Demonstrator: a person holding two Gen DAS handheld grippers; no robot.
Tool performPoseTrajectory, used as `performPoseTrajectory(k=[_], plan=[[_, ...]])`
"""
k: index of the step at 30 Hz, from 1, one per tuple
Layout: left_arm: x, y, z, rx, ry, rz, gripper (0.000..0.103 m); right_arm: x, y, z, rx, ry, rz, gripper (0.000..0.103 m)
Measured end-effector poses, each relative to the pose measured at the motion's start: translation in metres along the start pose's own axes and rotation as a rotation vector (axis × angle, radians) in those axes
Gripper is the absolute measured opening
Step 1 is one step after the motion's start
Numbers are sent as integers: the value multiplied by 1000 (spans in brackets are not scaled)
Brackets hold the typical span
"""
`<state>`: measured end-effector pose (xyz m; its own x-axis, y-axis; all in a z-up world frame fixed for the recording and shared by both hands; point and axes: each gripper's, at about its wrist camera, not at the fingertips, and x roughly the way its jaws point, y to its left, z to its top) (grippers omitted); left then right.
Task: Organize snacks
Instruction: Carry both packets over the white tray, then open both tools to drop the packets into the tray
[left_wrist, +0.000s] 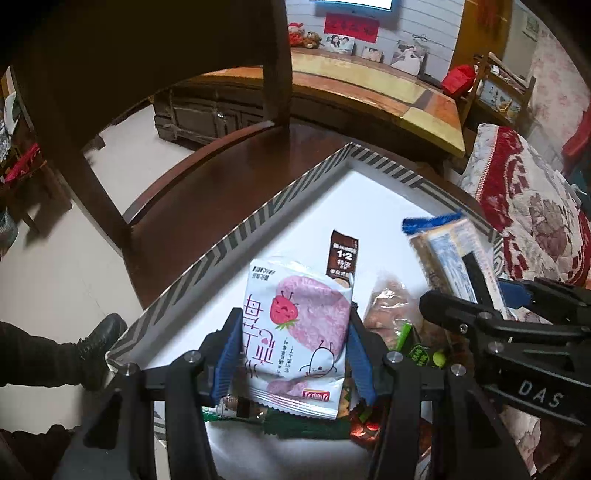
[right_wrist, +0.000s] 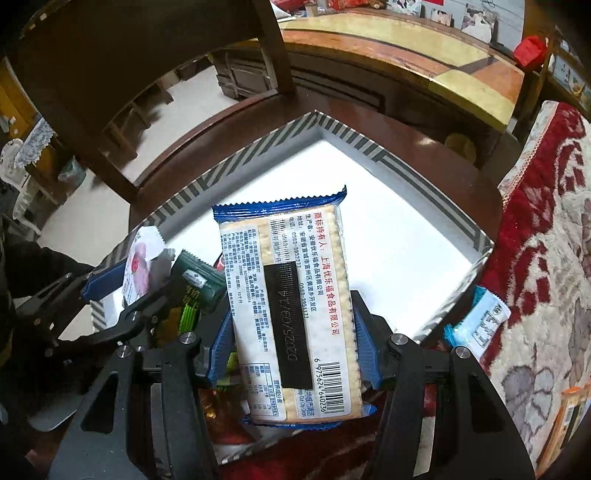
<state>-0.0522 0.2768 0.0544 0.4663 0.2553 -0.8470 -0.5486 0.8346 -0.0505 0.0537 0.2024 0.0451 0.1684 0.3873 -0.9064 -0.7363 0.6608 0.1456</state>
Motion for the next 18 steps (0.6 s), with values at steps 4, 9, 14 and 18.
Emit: performPoseTrajectory(k=[4, 9, 14, 18], plan=[[6, 2, -1, -8, 18, 12, 56, 11, -1, -1, 15, 33, -5, 55], [11, 3, -1, -15, 44, 43, 67, 12, -8, -3, 64, 21, 6, 56], [5, 5, -2, -19, 41, 62, 73, 2, -14, -10, 99, -9, 44, 58], [-10, 5, -2, -27, 3, 71, 80, -14, -17, -14, 142, -46, 100, 58]])
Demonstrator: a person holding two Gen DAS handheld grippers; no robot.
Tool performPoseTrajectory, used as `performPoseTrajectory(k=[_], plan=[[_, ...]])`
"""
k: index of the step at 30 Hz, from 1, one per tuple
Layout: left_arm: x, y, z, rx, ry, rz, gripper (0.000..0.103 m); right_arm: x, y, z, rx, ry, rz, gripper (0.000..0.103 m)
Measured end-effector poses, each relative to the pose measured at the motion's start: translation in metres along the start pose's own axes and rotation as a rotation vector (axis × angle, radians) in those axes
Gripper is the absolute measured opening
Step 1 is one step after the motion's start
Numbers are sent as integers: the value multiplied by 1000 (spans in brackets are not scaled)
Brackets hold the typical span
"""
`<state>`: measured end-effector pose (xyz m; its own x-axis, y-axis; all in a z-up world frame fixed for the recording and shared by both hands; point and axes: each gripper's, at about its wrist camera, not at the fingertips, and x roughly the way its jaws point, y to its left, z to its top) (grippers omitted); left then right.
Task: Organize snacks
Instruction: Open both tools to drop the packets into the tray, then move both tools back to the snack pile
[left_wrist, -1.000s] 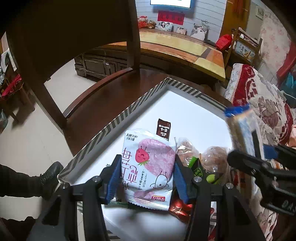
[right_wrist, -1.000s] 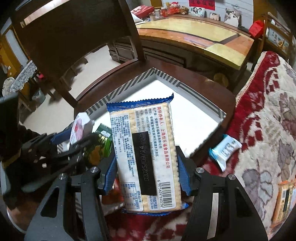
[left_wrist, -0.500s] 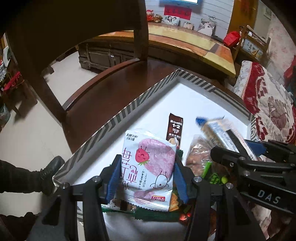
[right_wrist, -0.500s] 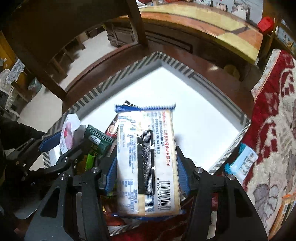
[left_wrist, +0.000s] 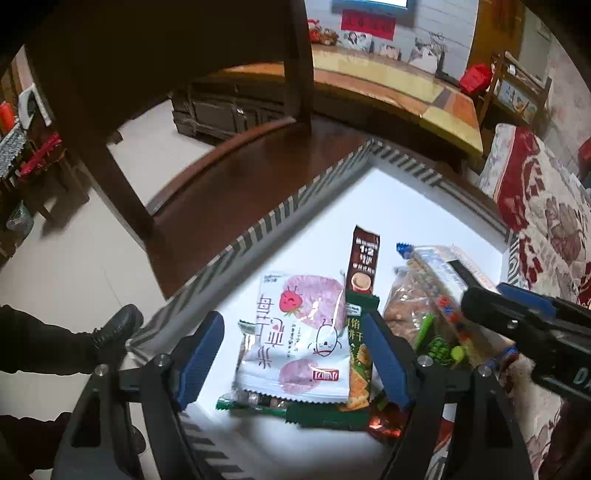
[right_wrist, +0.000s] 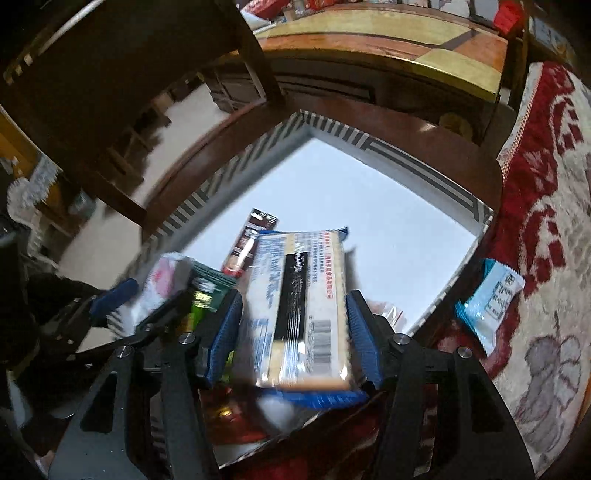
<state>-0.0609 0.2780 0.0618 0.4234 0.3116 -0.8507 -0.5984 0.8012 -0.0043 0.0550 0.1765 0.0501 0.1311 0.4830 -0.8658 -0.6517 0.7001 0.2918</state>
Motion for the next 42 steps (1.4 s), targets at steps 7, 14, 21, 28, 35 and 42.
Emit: performPoseTrajectory(k=[7, 14, 21, 28, 35, 42], plan=[[-30, -16, 2, 17, -73, -26, 86, -48, -2, -11, 33, -82, 17, 58], [-54, -49, 3, 69, -116, -99, 88, -112, -5, -25, -1, -201, 26, 58], [-60, -99, -3, 148, -105, -178, 90, -151, -80, -78, 115, -203, -63, 58], [-51, -150, -16, 249, -44, -229, 90, -171, -155, -130, 267, -181, -156, 58], [-38, -186, -19, 338, 9, -276, 90, -180, -203, -163, 377, -182, -183, 58], [-8, -233, -9, 425, 83, -353, 89, -181, -221, -174, 421, -189, -166, 58]])
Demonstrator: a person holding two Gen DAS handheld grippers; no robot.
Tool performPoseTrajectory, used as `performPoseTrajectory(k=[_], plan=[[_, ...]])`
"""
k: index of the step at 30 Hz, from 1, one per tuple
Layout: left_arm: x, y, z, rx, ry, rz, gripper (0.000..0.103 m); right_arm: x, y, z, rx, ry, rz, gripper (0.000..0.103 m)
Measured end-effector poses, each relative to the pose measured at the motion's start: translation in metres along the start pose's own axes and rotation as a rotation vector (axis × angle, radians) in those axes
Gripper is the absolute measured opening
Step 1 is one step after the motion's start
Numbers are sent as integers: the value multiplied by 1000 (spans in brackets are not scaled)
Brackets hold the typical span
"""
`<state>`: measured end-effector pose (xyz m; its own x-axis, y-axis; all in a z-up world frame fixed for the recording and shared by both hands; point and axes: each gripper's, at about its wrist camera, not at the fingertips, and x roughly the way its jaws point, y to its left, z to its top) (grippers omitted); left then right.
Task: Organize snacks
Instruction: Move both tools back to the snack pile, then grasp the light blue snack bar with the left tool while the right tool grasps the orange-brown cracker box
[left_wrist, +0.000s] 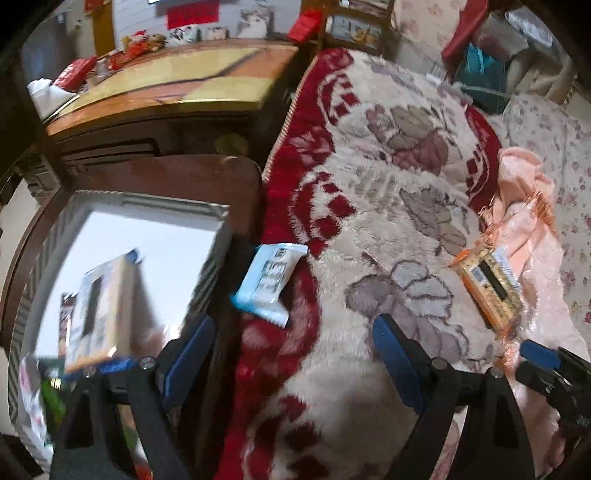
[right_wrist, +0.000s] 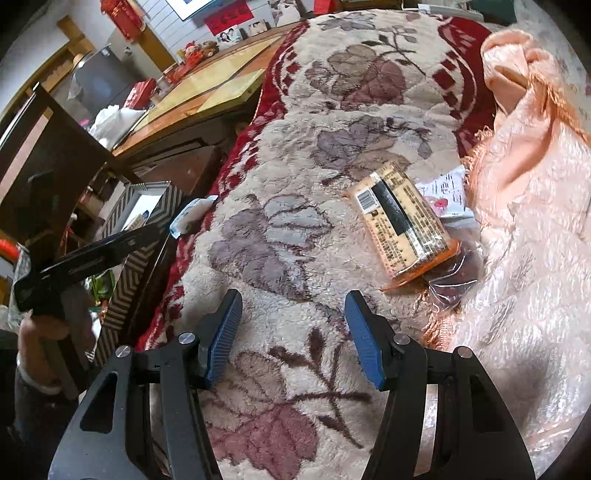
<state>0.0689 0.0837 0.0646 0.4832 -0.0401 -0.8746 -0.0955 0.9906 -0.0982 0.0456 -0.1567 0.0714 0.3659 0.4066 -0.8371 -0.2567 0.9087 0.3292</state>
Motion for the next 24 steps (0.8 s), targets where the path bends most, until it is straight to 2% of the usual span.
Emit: performPoseTrajectory(k=[3, 7, 13, 17, 20, 24], plan=[[20, -9, 11, 43, 26, 61, 89, 3, -6, -1, 18, 4, 11, 58], [43, -22, 18, 80, 51, 83, 89, 8, -14, -3, 37, 17, 8, 58], [71, -26, 20, 52, 95, 103, 90, 10, -29, -4, 73, 28, -2, 58], [72, -38, 20, 23, 118, 5, 90, 7, -38, -3, 87, 22, -22, 58], [72, -64, 16, 47, 156, -122, 90, 4, -43, 1, 117, 9, -29, 58], [42, -102, 11, 126, 78, -219, 89, -6, -43, 8, 122, -23, -27, 58]])
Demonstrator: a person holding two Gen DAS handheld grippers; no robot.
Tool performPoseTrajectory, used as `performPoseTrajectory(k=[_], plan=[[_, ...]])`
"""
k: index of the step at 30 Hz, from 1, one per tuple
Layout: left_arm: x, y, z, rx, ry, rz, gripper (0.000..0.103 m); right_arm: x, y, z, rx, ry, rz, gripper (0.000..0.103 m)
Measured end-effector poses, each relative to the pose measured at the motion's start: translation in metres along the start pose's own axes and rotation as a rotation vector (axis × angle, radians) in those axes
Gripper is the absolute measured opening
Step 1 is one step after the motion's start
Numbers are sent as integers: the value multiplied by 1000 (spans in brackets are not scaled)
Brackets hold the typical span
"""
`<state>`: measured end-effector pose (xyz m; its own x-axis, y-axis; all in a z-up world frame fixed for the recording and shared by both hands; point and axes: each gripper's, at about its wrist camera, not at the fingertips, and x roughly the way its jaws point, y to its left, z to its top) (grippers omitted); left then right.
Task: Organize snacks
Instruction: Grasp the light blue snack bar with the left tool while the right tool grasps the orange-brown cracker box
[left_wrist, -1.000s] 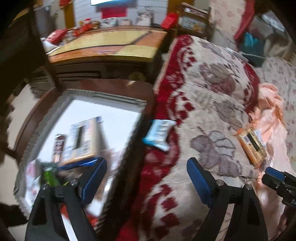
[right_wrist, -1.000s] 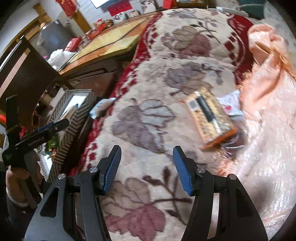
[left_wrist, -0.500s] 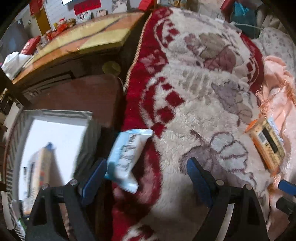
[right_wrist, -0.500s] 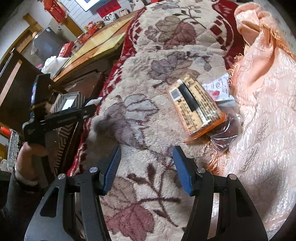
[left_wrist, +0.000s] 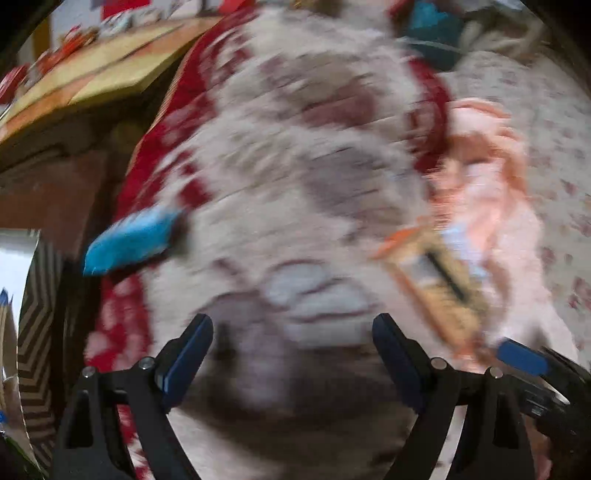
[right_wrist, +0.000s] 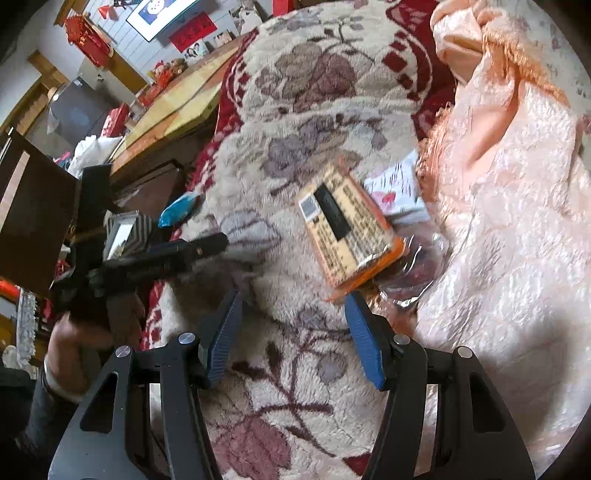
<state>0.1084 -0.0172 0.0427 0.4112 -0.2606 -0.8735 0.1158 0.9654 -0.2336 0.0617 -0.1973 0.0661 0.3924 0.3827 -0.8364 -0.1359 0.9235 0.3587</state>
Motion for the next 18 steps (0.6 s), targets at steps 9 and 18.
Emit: performPoseTrajectory(k=[9, 18], plan=[[-27, 53, 12, -194, -59, 129, 90, -1, 6, 2, -20, 1, 20, 58], [-12, 104, 22, -504, 1, 126, 90, 20, 23, 6, -146, 55, 20, 58]])
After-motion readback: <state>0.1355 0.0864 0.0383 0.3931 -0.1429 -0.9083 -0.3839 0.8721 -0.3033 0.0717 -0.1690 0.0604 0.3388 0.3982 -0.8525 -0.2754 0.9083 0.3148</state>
